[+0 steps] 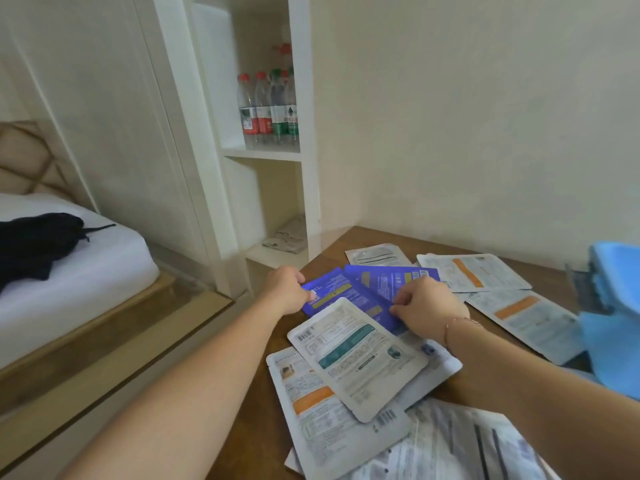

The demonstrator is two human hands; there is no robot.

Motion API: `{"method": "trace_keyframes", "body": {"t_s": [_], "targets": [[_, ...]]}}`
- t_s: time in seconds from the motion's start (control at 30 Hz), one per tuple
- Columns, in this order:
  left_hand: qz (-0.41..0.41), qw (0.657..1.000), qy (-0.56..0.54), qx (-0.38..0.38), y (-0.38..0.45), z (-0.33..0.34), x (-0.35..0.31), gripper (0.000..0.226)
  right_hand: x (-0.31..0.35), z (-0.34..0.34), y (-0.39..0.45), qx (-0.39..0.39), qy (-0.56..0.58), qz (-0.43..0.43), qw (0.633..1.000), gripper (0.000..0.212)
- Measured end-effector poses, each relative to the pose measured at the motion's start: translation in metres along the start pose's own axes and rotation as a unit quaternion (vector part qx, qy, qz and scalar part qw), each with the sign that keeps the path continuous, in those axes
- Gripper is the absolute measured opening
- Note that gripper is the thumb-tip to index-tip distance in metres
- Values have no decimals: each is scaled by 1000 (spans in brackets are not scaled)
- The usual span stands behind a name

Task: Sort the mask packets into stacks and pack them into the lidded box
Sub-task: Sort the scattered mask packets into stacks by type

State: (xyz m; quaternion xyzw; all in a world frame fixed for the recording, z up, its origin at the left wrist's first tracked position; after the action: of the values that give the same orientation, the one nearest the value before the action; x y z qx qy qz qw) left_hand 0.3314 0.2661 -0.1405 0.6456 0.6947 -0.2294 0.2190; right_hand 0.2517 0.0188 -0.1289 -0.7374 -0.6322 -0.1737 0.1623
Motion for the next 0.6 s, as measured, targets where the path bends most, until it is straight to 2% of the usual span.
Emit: {"method": "trace_keyframes", "body": {"t_s": [0.17, 0.27, 0.4, 0.47, 0.5, 0.57, 0.6], "targets": [[32, 999, -38, 9, -4, 23, -40, 10, -40, -26, -17, -17, 27, 47, 998, 8], [65, 997, -34, 8, -11, 39, -72, 13, -64, -39, -36, -33, 47, 73, 996, 6], [78, 993, -63, -67, -16, 15, -100, 17, -60, -65, -54, -93, 74, 69, 990, 5], [97, 978, -158, -99, -28, -11, -110, 24, -51, -86, -60, -162, 51, 54, 984, 6], [116, 959, -239, -103, -41, -23, -114, 25, -47, -93, -61, -191, 68, 45, 978, 7], [173, 913, -354, -106, -82, -45, -117, 25, -48, -92, -64, -212, 232, 41, 948, 18], [205, 904, -360, -102, -108, -51, -116, 24, -53, -81, -63, -187, 360, 65, 912, 28]]}}
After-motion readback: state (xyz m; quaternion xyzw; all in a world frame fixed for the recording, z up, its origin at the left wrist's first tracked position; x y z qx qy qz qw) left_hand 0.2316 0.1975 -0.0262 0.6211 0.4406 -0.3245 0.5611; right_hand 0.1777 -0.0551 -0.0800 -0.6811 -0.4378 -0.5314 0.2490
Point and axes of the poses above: each hand's wrist, its own y-axis towards the middle knuckle, its own z-axis out of the palm, x = y × z, the point moved 10 cm from there along y, towards the middle knuckle, and after that the axes turned 2 degrees about -z, right-handed, at the moved point
